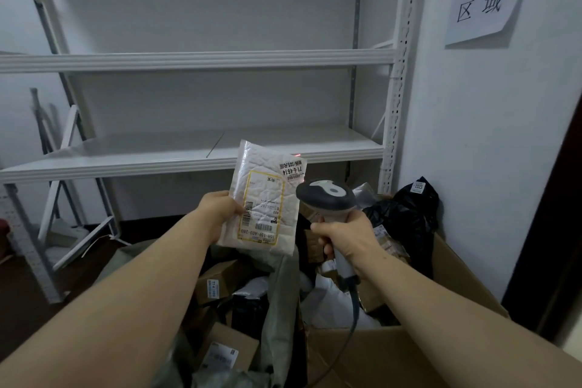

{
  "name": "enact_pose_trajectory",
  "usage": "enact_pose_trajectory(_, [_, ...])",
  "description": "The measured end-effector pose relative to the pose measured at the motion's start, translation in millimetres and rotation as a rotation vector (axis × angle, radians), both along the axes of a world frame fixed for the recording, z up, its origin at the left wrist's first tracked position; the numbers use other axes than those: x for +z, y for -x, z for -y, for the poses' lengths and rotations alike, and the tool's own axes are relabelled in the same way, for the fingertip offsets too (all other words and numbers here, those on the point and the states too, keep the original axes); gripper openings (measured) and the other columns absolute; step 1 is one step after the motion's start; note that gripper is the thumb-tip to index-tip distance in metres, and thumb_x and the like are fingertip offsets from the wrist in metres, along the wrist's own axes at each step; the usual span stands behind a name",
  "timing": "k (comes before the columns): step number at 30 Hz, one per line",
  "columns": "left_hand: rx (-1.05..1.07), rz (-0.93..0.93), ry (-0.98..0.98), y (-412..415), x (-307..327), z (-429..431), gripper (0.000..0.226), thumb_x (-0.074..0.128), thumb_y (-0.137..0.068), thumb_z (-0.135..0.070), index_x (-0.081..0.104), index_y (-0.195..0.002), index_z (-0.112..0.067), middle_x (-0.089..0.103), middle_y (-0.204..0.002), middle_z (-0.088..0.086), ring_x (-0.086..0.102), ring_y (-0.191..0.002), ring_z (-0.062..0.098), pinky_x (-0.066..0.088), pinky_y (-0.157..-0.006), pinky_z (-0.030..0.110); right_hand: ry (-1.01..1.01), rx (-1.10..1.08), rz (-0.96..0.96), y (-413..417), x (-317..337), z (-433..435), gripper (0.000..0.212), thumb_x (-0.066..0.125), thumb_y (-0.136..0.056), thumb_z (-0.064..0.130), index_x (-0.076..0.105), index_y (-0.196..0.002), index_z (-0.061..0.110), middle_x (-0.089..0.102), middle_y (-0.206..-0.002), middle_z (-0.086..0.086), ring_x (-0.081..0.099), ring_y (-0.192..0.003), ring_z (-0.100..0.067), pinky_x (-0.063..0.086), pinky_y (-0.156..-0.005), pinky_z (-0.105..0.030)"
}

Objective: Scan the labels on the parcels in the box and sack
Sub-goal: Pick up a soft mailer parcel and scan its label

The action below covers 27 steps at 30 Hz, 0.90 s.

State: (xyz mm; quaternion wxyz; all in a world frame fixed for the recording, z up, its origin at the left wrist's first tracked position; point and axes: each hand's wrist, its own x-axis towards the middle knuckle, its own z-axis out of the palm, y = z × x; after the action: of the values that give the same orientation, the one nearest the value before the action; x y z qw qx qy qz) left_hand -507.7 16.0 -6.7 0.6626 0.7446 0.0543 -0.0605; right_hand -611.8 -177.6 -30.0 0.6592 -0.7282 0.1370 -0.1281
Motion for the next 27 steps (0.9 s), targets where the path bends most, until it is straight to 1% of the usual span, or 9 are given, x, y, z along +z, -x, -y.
enact_pose_trajectory(6, [0.011,-0.007,-0.02,-1.3,0.4,2.1,0.024,0.054,-0.082,0.015,0.065,-0.087,-0.006,0.068,-0.095,0.02,0.066,-0.09,0.04,0.053,-0.081,0.058,-0.002,-0.012,0.008,0.3,2.9,1.2,0.022,0.066,-0.079,-0.002,0.054,-0.063,0.007,0.05,-0.045,-0.006,0.041,-0.036,-0.015,0.036,-0.041,-0.024])
enact_pose_trajectory(11, [0.018,-0.008,-0.026,-2.4,-0.7,0.2,0.024,0.056,-0.08,0.015,0.066,-0.087,-0.006,0.068,-0.096,0.021,0.066,-0.091,0.04,0.053,-0.081,0.059,-0.014,-0.021,0.022,-1.6,2.0,2.9,0.024,0.064,-0.079,-0.005,0.052,-0.06,0.006,0.048,-0.042,-0.004,0.038,-0.032,-0.014,0.034,-0.04,-0.023])
enact_pose_trajectory(14, [0.023,-0.017,-0.025,-4.6,-2.6,-2.4,0.024,0.057,-0.079,0.014,0.067,-0.086,-0.006,0.068,-0.098,0.021,0.066,-0.091,0.041,0.052,-0.081,0.061,-0.012,-0.02,0.024,-2.0,1.8,2.8,0.025,0.064,-0.078,-0.005,0.052,-0.06,0.007,0.048,-0.044,-0.006,0.038,-0.032,-0.014,0.033,-0.039,-0.022])
enact_pose_trajectory(22, [0.025,-0.024,-0.029,-2.1,-1.5,-0.2,0.023,0.056,-0.08,0.014,0.065,-0.083,-0.007,0.067,-0.098,0.022,0.065,-0.092,0.042,0.052,-0.081,0.061,-0.001,-0.013,0.032,-2.0,0.5,3.0,0.022,0.064,-0.078,-0.005,0.054,-0.062,0.007,0.05,-0.045,-0.005,0.04,-0.035,-0.015,0.035,-0.041,-0.024])
enact_pose_trajectory(27, [0.026,-0.031,-0.047,-3.9,-2.3,-0.5,0.021,0.057,-0.08,0.013,0.065,-0.082,-0.006,0.067,-0.1,0.022,0.065,-0.092,0.042,0.052,-0.082,0.061,0.017,-0.013,0.024,-3.7,-0.2,2.3,0.021,0.065,-0.078,-0.003,0.055,-0.062,0.007,0.05,-0.045,-0.005,0.041,-0.034,-0.014,0.035,-0.04,-0.023])
